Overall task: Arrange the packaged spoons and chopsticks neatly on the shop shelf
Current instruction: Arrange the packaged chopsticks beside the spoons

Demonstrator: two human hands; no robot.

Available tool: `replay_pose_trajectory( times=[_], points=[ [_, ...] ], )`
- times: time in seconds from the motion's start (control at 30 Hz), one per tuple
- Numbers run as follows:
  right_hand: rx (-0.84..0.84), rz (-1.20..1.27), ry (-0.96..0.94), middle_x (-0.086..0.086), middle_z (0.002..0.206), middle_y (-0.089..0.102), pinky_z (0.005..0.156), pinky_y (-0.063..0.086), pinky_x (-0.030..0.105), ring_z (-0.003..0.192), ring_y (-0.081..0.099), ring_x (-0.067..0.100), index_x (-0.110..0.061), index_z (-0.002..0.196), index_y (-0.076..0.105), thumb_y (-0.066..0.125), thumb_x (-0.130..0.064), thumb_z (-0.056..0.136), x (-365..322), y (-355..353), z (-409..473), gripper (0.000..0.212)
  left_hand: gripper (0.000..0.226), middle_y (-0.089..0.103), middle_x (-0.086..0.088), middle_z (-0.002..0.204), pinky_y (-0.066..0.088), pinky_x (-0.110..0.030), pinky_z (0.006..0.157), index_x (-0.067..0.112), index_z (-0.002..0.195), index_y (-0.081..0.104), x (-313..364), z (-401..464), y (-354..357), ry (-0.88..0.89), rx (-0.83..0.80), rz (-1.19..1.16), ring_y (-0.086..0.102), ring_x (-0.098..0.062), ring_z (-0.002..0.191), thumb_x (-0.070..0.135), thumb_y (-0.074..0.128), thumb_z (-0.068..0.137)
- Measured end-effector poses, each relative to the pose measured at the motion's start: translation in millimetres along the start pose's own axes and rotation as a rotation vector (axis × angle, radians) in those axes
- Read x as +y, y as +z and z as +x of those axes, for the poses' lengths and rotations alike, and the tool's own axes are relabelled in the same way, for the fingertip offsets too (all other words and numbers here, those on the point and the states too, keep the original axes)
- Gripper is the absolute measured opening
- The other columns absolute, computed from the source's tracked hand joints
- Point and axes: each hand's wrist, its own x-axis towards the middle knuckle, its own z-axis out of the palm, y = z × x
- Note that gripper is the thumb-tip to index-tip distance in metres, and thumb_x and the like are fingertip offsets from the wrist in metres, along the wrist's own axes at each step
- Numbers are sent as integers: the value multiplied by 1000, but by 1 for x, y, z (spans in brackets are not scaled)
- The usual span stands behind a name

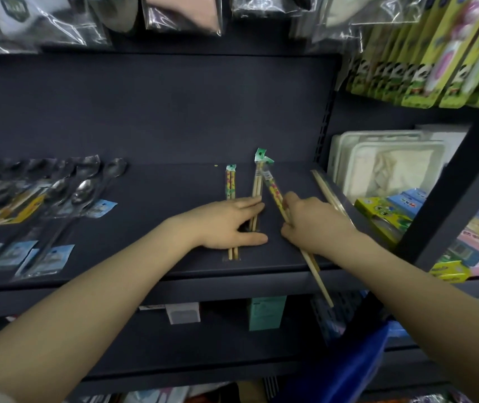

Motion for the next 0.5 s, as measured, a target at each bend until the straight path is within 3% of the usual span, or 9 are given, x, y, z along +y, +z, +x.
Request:
replay_pose_trajectory(
  times=[0.17, 0.33, 0.5],
  points=[
    [60, 6, 97, 24, 111, 57, 69, 39, 35, 101, 57, 41, -1, 113, 44, 47, -16, 87, -1, -2, 22, 30, 74, 3, 8, 157, 8, -17, 107, 23, 147, 11, 7, -25, 17, 30, 76, 41, 10, -10, 142, 61, 32, 86],
    [73, -52, 136, 23, 116, 55, 73, 45, 38, 104, 57, 41, 1, 126, 39, 45, -5, 89, -4, 3, 33, 38, 65, 5, 10, 156, 20, -28, 114, 23, 146, 13, 24, -42, 27, -9, 145, 67, 17, -14, 141, 55, 26, 91],
    [100, -122, 188, 20, 120, 55, 72, 43, 38, 108, 56, 41, -4, 136, 35, 43, -3, 89, -10, 8, 35, 48, 65, 22, 2, 149, 31, -31, 107, 19, 144, 25, 34, -46, 29, -32, 228, 100, 30, -18, 132, 54, 31, 90]
  ],
)
